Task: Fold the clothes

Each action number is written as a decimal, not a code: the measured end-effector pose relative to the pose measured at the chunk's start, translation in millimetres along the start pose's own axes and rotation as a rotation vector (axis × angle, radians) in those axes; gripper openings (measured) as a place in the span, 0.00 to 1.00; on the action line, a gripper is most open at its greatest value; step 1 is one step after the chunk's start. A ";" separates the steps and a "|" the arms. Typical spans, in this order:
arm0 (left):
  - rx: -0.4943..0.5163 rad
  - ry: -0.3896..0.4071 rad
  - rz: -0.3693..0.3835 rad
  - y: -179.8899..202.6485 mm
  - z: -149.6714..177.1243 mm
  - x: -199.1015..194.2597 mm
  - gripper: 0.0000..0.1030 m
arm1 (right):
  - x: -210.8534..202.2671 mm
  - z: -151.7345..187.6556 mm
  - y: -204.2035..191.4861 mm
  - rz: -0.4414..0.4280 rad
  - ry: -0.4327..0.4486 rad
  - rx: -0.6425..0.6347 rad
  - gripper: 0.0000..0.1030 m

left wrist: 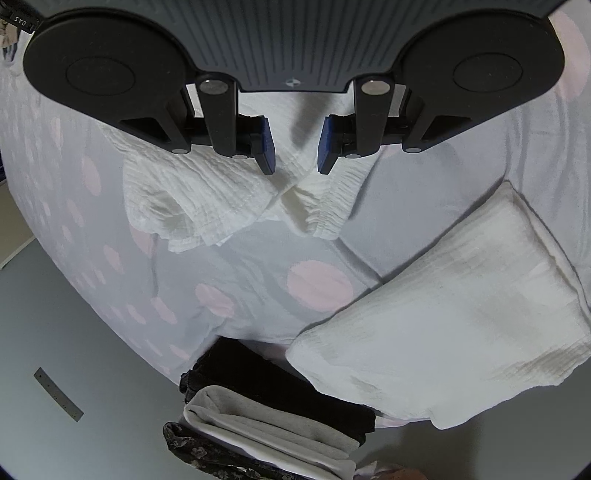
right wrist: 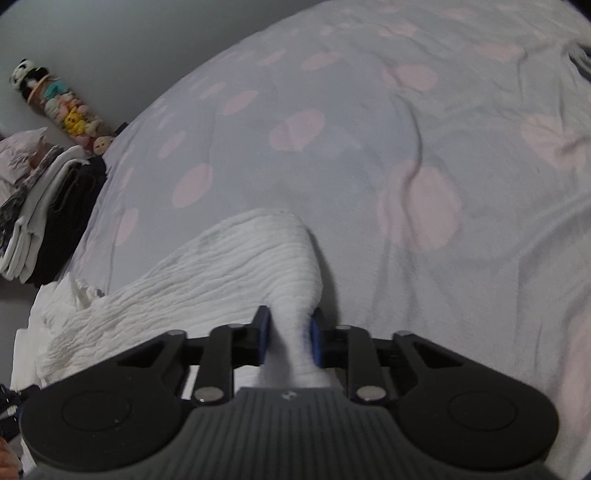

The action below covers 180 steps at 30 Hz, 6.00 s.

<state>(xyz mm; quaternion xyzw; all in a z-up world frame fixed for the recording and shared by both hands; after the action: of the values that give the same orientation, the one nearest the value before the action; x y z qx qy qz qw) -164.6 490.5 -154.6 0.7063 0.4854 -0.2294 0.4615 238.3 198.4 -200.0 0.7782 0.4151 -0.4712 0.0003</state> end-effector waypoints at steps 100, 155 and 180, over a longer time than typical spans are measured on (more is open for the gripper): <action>0.162 0.051 -0.044 -2.5 -24.6 8.2 0.28 | -1.0 60.7 -209.7 -0.210 0.063 -0.512 0.43; 0.033 0.247 0.181 -26.1 -31.8 -50.0 0.18 | -41.4 27.8 -272.3 -0.406 0.273 -0.579 0.22; 0.258 0.539 -0.067 -100.1 -220.2 -209.7 0.18 | -77.0 39.1 -501.4 -0.709 0.288 -0.581 0.22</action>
<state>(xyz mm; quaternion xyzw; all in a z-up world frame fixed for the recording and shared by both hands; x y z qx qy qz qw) -370.5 594.0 67.5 0.7780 0.5803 -0.1088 0.2146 -130.7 461.9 30.7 0.6137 0.7652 -0.1943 -0.0007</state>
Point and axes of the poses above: each gripper's, at about its wrist camera, not at the fingertips, and x roughly the way its jaws point, y to its right, z to its underside, the point moved 1 cm from there along x, roughly the way its jaws point, and after that the axes turned 6 degrees about -x, right-handed, at the moved point
